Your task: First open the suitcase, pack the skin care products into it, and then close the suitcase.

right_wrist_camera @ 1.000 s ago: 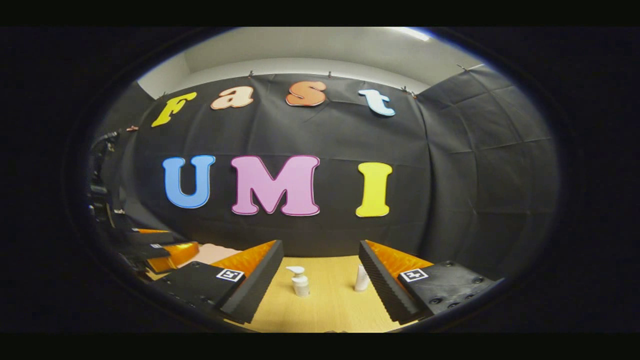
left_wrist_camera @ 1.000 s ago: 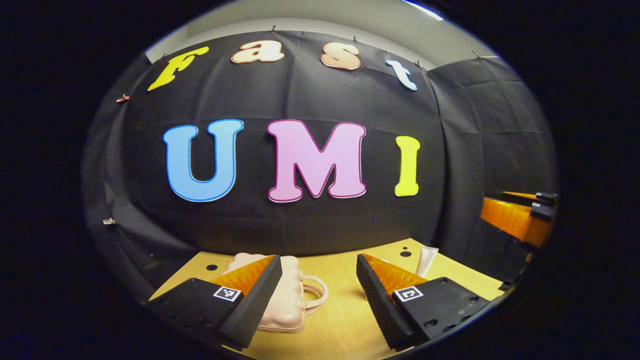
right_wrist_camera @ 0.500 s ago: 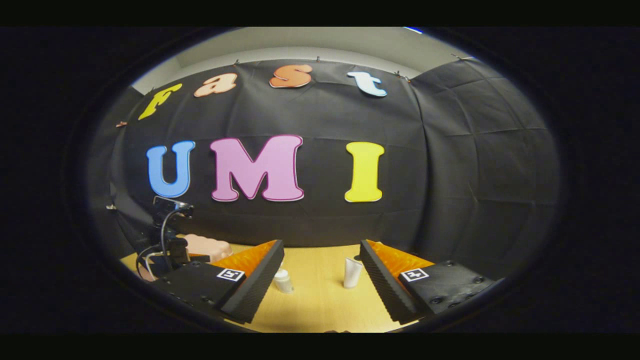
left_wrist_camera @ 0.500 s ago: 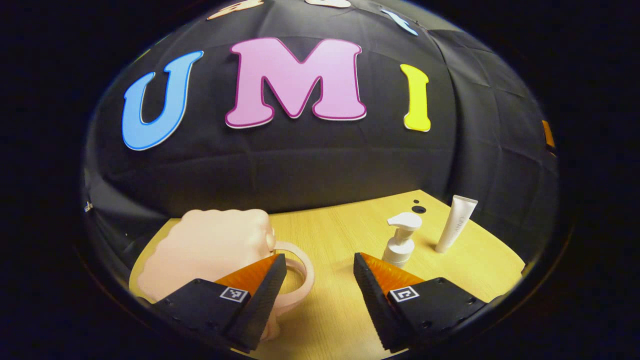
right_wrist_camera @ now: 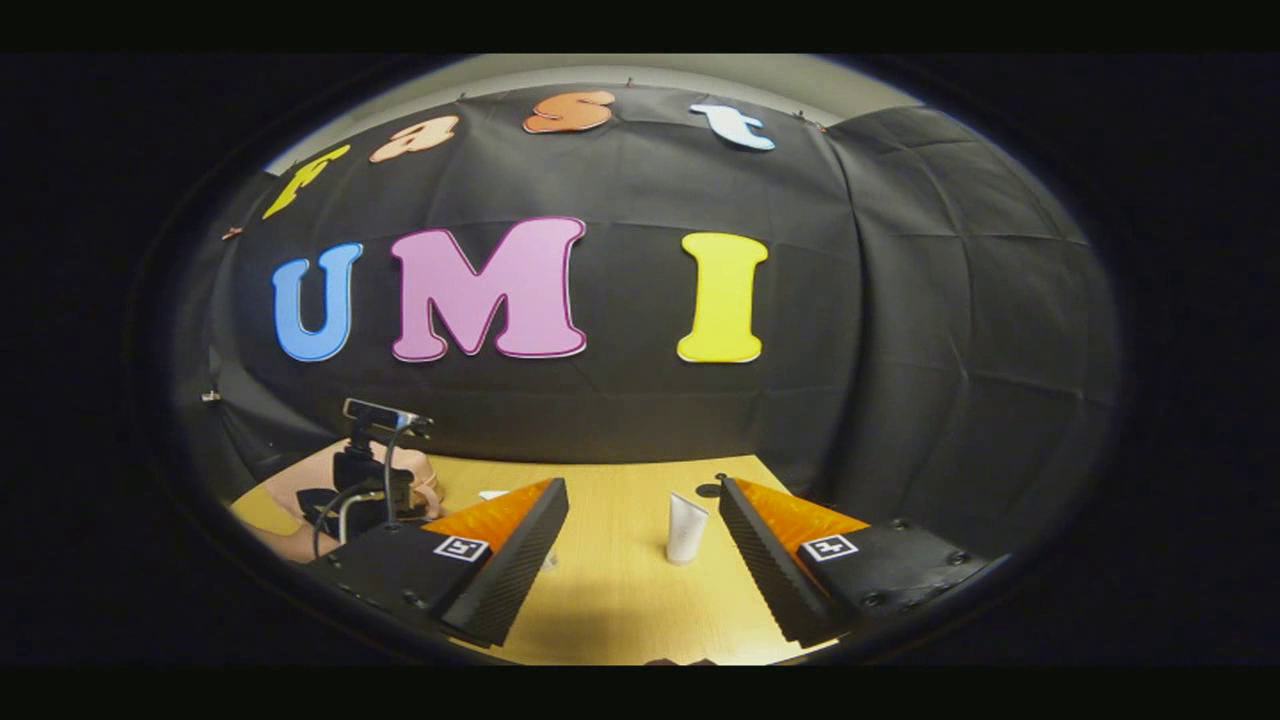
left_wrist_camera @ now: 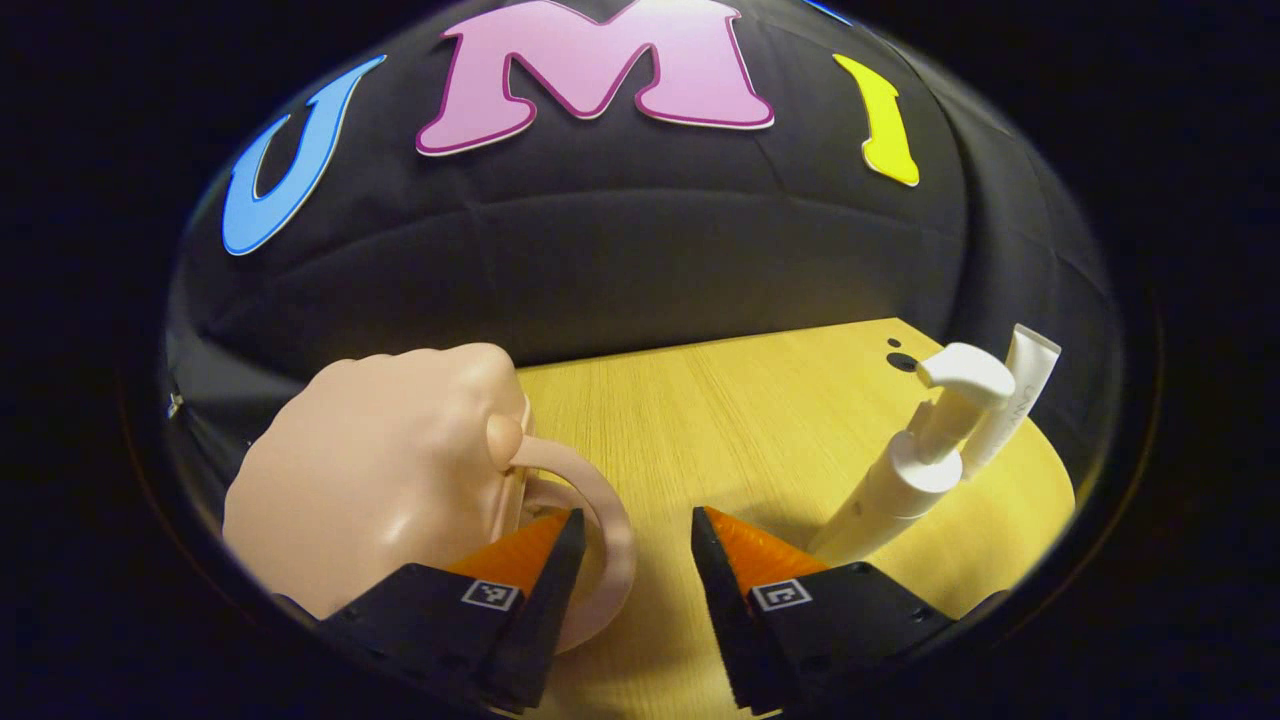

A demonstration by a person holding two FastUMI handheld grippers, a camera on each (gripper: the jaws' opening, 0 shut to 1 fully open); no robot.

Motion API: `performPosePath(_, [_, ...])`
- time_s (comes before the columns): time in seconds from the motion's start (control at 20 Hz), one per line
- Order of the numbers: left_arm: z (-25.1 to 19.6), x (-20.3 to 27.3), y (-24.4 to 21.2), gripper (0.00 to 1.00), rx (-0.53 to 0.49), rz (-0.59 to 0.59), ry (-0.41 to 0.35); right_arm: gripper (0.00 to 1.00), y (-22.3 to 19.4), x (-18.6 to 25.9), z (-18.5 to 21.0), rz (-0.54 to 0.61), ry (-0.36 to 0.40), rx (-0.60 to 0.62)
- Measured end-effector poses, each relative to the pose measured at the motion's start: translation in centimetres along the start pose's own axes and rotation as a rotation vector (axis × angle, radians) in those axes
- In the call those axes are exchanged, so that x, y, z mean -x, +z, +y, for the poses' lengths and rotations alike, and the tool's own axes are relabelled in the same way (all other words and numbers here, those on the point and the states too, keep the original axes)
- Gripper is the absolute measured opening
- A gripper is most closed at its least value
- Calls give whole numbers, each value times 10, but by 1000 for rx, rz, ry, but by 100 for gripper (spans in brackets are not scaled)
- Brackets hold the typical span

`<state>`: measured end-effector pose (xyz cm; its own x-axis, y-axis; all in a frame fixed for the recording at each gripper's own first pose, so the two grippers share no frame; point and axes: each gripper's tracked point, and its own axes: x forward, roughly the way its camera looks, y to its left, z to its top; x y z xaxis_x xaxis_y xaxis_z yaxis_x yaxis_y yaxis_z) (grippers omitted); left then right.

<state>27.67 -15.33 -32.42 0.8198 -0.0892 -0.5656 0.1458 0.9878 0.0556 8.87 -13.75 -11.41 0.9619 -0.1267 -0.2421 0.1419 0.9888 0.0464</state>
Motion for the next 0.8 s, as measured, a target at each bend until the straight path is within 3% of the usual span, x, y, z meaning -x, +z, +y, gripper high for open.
performPosePath(0.1, [9, -11, -14, 43, -5, 67, 47, 97, 1, -6, 6, -1, 13, 3])
performPosePath(0.3, [8, -5, -1, 17, 9, 60, 32, 97, -1, -3, 9, -4, 39, 13])
performPosePath(0.35, [7, 1, 6, 19, 16, 53, 25, 97, -2, -4, 12, -3, 45, 17])
performPosePath(0.5, [18, 27, 35, 14, 66, 57, 35, 97, -1, -4, 22, 3, 60, 0])
performPosePath(0.65, [48, 66, 83, 11, 103, 48, 77, 97, 3, -5, 30, -2, 98, -23])
performPosePath(0.8, [96, 102, 137, 14, 85, 9, 119, 97, 10, -9, 36, -13, 115, -27])
